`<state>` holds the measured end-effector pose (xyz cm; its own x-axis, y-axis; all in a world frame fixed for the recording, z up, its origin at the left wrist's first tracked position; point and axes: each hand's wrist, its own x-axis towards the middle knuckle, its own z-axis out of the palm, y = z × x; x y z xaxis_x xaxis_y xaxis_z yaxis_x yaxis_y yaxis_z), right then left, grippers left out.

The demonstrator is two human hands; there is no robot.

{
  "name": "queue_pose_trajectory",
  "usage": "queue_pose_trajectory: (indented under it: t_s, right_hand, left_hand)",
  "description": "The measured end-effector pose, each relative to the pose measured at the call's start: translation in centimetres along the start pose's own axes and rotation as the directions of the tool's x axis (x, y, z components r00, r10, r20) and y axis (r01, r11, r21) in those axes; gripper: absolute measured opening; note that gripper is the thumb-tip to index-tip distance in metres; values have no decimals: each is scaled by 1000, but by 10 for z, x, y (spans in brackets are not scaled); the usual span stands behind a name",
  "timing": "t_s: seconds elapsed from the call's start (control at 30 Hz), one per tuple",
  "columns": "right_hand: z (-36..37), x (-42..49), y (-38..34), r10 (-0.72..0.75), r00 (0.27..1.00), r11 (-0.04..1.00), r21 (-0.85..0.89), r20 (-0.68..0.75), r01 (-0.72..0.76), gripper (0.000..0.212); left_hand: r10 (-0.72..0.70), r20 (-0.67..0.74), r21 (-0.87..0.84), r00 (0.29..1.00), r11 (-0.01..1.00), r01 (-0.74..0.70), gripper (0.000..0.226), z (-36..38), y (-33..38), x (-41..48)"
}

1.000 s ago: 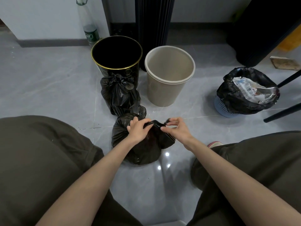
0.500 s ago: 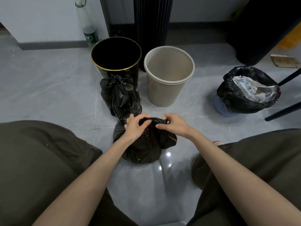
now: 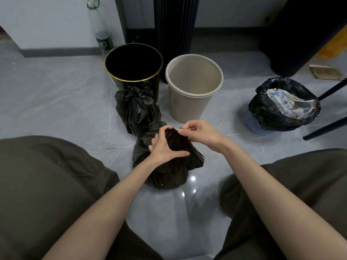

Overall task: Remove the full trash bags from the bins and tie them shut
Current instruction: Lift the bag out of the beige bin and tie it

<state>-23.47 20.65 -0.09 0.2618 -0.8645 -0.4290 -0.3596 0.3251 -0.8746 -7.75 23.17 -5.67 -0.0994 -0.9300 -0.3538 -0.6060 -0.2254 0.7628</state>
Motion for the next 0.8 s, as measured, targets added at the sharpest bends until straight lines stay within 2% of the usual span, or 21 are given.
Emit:
queue_pose_trajectory:
  t_s: [0.07,0.13,0.23,0.3,0.4,0.47,0.53,0.67,0.73,0.8]
  right_hand:
    - [3,-2,3,38,998,983,180,42,-45,12]
    - [5,-2,5,37,997,950,307,69,-57,12]
    - [8,0,6,33,996,918,393,78,-61,14]
    - [11,1,6,36,997,906,418,69,-61,14]
    - [14,2,3,20,1000,951,308,22,-26,13]
    - [10,1,0,-2,998,988,157,-61,12,13]
    - [0,2,0,-25,990,996,79,-140,36,14]
    - [-24,1,13,18,956,995,96,-293,11,19]
    - [-31,0,26,96,937,988,144,-335,-50,19]
    - [-28,-1,41,152,917,988,87,-368,-129,15]
  left_hand:
    - [-10,8,0,1000,1000,10,106,6,3,-1]
    - [-46,19,35,999,998,45,104,12,7,-1]
    - [-104,34,167,994,981,97,74,18,11,1]
    - [-124,26,172,992,978,117,62,22,9,4]
    - [-117,-2,194,993,974,115,53,26,5,9]
    - [-111,14,231,994,967,105,42,25,0,12]
    - [-81,50,263,995,963,65,32,21,-6,15]
    - [63,131,367,989,924,-107,32,11,-14,17]
    - [123,155,407,980,896,-177,30,9,-16,16]
    - [141,176,470,974,857,-209,23,9,-19,14]
